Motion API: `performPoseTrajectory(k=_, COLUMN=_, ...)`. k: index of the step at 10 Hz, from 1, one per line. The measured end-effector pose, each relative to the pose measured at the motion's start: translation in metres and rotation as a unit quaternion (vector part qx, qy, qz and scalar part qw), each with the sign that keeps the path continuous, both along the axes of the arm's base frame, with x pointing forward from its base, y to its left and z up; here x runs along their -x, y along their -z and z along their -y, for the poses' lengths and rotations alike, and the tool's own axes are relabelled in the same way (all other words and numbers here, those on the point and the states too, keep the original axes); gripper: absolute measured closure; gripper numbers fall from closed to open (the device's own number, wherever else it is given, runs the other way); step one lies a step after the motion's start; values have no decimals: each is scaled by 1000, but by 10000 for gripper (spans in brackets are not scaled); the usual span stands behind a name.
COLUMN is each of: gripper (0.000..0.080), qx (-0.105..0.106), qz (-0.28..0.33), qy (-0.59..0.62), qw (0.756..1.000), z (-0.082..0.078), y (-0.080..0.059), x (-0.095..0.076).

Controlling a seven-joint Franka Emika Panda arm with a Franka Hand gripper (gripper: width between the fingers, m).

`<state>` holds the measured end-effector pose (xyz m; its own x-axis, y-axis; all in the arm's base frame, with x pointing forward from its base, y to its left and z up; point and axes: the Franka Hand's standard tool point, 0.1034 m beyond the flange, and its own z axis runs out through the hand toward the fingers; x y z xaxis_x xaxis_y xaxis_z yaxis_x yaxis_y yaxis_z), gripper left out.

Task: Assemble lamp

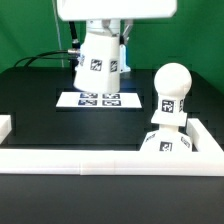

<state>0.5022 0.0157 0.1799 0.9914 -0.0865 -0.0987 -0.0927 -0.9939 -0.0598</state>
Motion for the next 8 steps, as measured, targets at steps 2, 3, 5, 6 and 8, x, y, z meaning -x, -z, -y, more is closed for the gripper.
performPoseTrajectory(k=2, gripper=754, qx=-2, qz=-4, qy=7, qw=1000, z=-10, y=-20, x=-13)
performPoseTrajectory(k=3, gripper=754, qx=1, qz=-13, qy=16, qw=1000, z=-12, y=-26, x=-16)
performPoseTrajectory(k=5, gripper=754, qx=5, qz=-21, qy=20, qw=1000, z=-12, y=-23, x=-20)
performPoseTrajectory(k=6, gripper=754, qx=5, qz=-22, qy=20, qw=1000, z=-12, y=-22, x=-20)
performPoseTrajectory(k=8, gripper=754, qx=5, qz=-23, qy=20, qw=1000, z=-13, y=-22, x=-19)
